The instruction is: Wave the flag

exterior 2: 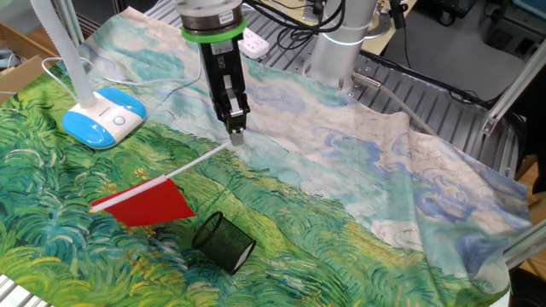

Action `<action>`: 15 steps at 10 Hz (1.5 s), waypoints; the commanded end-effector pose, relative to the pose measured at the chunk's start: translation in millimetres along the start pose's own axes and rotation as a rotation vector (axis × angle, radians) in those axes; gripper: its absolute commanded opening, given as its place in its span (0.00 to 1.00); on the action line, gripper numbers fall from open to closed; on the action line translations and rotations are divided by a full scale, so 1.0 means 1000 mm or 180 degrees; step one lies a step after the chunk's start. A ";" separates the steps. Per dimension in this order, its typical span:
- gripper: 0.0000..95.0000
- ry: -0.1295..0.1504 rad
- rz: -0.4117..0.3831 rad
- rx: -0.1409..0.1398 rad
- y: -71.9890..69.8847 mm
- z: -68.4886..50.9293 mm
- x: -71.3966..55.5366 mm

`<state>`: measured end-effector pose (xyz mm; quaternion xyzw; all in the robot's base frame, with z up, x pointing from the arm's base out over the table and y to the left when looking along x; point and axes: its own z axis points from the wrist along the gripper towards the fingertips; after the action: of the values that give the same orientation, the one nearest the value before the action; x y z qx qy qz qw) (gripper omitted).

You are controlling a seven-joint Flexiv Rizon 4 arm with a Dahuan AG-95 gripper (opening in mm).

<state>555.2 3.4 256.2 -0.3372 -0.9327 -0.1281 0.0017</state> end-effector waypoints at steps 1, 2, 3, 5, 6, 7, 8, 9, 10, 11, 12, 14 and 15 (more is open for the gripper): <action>0.00 -0.0134 -0.1093 0.0956 -0.022 -0.009 -0.023; 0.00 -0.0129 -0.1163 0.0973 -0.030 -0.011 -0.030; 0.00 -0.0130 -0.1260 0.0984 -0.043 -0.014 -0.039; 0.00 -0.0143 -0.1480 0.1086 -0.067 -0.016 -0.055; 0.00 -0.0159 -0.1561 0.1150 -0.074 -0.016 -0.059; 0.00 -0.0193 -0.1710 0.1311 -0.083 -0.016 -0.064; 0.00 -0.0208 -0.1777 0.1391 -0.086 -0.017 -0.067; 0.00 -0.0201 -0.1889 0.1537 -0.088 -0.020 -0.071; 0.00 -0.0221 -0.2048 0.1722 -0.089 -0.023 -0.075; 0.00 -0.0217 -0.2112 0.1764 -0.090 -0.025 -0.078; 0.00 -0.0213 -0.2230 0.1894 -0.091 -0.028 -0.082; 0.00 -0.0197 -0.2114 0.1781 -0.092 -0.029 -0.083; 0.00 -0.0223 -0.2038 0.1767 -0.091 -0.028 -0.082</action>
<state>559.5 -120.5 253.9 0.0038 -0.9869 0.1592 0.0258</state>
